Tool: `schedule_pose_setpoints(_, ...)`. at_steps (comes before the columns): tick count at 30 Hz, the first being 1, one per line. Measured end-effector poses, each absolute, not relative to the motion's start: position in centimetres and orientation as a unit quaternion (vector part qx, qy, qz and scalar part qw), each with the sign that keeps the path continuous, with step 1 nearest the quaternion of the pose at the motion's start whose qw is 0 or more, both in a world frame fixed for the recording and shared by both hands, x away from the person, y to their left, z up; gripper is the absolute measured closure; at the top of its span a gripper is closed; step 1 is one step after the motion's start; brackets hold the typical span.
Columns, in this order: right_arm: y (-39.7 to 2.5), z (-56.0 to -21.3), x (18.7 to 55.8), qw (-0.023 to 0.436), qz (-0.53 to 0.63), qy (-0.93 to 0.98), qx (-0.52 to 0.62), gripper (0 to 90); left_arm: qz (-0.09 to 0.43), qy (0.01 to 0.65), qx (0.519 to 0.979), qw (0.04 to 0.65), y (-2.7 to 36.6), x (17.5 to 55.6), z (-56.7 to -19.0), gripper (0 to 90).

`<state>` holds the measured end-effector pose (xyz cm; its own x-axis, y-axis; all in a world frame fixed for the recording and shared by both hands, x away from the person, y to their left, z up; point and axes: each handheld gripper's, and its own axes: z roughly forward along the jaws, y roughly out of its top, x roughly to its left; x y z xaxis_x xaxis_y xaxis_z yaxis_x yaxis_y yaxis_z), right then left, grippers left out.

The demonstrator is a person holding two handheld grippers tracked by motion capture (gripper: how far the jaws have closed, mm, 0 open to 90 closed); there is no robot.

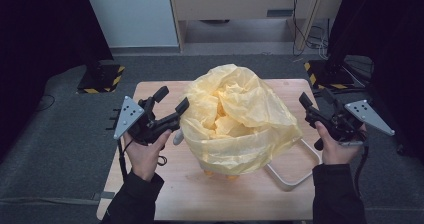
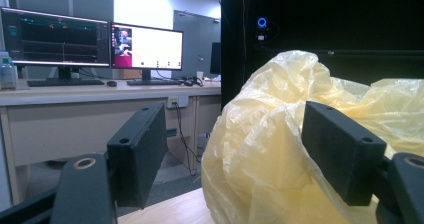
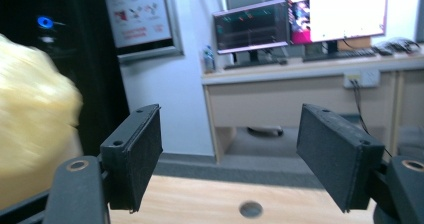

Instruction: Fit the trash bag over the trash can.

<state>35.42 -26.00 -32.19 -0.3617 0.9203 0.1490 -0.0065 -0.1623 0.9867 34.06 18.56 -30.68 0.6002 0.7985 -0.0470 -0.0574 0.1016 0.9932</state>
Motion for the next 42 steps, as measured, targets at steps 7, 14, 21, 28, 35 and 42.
schedule_pose_setpoints(7, -24.0, -29.0, 34.6, 0.374, 0.644, 0.544, 0.387, 23.9, 0.317, 0.312, 0.597, 0.667, 17.8, 34.3, -30.8, 26.7)
schedule_pose_setpoints(14, -22.4, -26.4, 33.5, 0.361, 0.657, 0.559, 0.355, 21.0, 0.32, 0.312, 0.6, 0.664, 17.8, 34.2, -30.8, 26.8)
schedule_pose_setpoints(21, -19.8, -25.4, 32.6, 0.336, 0.638, 0.611, 0.327, 18.3, 0.321, 0.314, 0.603, 0.66, 17.7, 34.3, -30.9, 26.8)
schedule_pose_setpoints(28, -18.1, -27.9, 33.8, 0.342, 0.589, 0.648, 0.34, 20.9, 0.32, 0.314, 0.605, 0.659, 17.8, 34.2, -31.0, 26.6)
schedule_pose_setpoints(35, -18.5, -30.8, 34.6, 0.354, 0.566, 0.644, 0.374, 22.3, 0.315, 0.32, 0.605, 0.658, 18.0, 34.3, -31.5, 25.8)
schedule_pose_setpoints(42, -18.3, -32.4, 34.8, 0.349, 0.559, 0.648, 0.382, 22.4, 0.308, 0.325, 0.619, 0.646, 17.9, 34.2, -32.3, 25.2)
